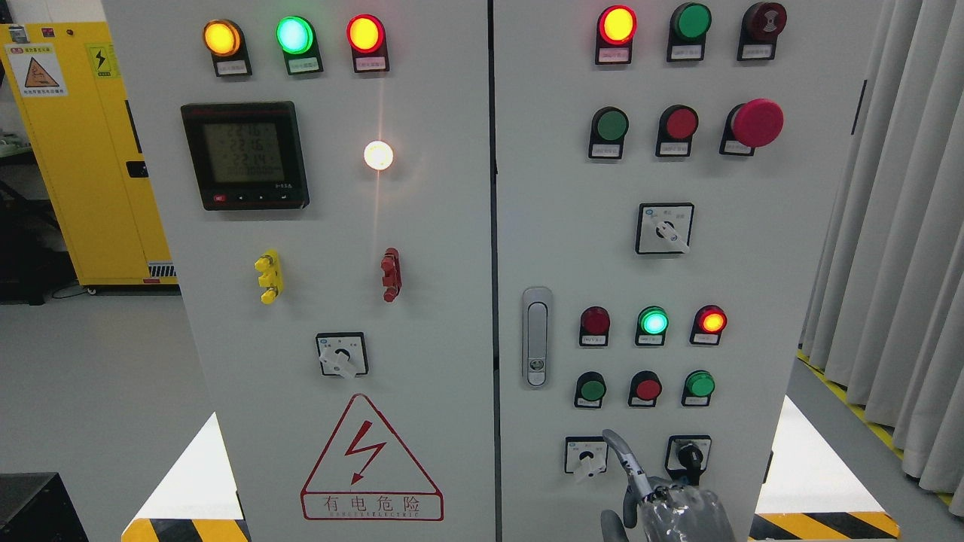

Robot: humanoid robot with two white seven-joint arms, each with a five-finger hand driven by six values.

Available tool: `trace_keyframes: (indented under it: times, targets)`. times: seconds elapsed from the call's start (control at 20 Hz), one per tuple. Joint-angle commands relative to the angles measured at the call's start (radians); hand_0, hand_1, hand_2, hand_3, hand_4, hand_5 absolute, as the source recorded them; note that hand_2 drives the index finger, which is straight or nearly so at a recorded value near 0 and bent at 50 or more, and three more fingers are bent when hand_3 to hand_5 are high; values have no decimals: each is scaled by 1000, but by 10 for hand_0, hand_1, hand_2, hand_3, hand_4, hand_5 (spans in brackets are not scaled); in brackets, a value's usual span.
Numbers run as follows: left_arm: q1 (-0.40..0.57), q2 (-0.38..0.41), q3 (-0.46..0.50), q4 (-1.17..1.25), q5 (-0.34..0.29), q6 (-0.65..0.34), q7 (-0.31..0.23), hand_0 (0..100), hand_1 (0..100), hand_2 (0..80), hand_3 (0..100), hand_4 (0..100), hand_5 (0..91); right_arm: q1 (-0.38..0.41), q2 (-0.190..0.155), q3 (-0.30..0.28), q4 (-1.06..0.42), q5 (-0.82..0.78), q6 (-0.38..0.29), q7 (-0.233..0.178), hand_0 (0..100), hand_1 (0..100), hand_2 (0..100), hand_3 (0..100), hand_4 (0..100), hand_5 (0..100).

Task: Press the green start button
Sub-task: 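Raise the right hand up to the lower row of push buttons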

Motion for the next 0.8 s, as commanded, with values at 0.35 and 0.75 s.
trace_keyframes:
  times: [0.35,0.75]
  targets:
    - [0,0,0,0,0,-1,0,120,556,0,0,0,0,-89,-3,9,123,52,5,-5,654,987,0,869,940,962]
    - [0,0,0,-1,0,-1,0,120,556,0,0,0,0,-104,-5,24,140,49,29,-4,689,985,0,870,941,964]
